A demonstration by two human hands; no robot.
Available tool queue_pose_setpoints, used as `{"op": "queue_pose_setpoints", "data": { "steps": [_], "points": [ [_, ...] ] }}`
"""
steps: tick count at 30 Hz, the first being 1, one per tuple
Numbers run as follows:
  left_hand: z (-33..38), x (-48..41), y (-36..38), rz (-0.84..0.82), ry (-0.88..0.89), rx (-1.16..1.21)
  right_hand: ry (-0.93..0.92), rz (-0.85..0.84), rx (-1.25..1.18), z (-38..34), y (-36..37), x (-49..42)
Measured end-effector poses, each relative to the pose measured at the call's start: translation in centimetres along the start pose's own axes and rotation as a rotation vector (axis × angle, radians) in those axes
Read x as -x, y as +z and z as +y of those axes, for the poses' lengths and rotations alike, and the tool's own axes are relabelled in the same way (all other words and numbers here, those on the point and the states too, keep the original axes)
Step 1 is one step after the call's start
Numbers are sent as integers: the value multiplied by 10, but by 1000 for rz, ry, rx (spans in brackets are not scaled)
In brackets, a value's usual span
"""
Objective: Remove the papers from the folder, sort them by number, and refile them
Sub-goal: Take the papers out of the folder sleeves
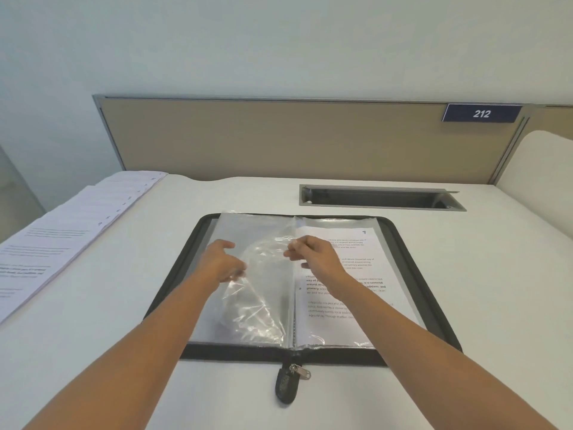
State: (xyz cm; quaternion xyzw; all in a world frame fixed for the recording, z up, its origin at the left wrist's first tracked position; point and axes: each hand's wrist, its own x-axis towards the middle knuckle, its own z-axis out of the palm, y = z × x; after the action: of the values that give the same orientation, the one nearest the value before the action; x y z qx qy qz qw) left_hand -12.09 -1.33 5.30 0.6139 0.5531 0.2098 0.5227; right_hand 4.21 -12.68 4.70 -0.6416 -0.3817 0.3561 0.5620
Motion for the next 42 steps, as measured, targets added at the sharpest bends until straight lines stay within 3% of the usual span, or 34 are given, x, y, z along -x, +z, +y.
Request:
{"op": "queue_pose_setpoints", "data": {
  "steps": [5,8,10,13,15,17,19,21,28,33,42],
  "points": [
    [-33,-20,-30,111,-82,-57,-107,193,414,36,-26,-3],
    [-31,-27,-29,226,-1,-55,-103,126,561,52,-37,-6],
    [-15,-24,-19,309,166,-113,-129,12,663,57,-36,-11],
    [18,-3,6,373,607,-304,-187,-101,742,54,-22,-18],
    [34,11,24,220,894,-394,-212,-153,746,48,-10,-21],
    [38,17,41,-115,1010,-539,-264,-158,676,45,-4,-24],
    [27,15,53,-384,971,-730,-280,-111,585,45,-7,-24],
    [9,5,57,-465,895,-862,-281,-14,576,49,-18,-25],
    [-19,-25,39,-330,723,-1331,-154,116,721,68,-67,-24],
    [-25,-48,26,-209,547,-1338,-159,147,843,76,-83,-28],
    [-52,-73,0,33,265,-1093,-152,249,1088,82,-95,-51]
  ]
}}
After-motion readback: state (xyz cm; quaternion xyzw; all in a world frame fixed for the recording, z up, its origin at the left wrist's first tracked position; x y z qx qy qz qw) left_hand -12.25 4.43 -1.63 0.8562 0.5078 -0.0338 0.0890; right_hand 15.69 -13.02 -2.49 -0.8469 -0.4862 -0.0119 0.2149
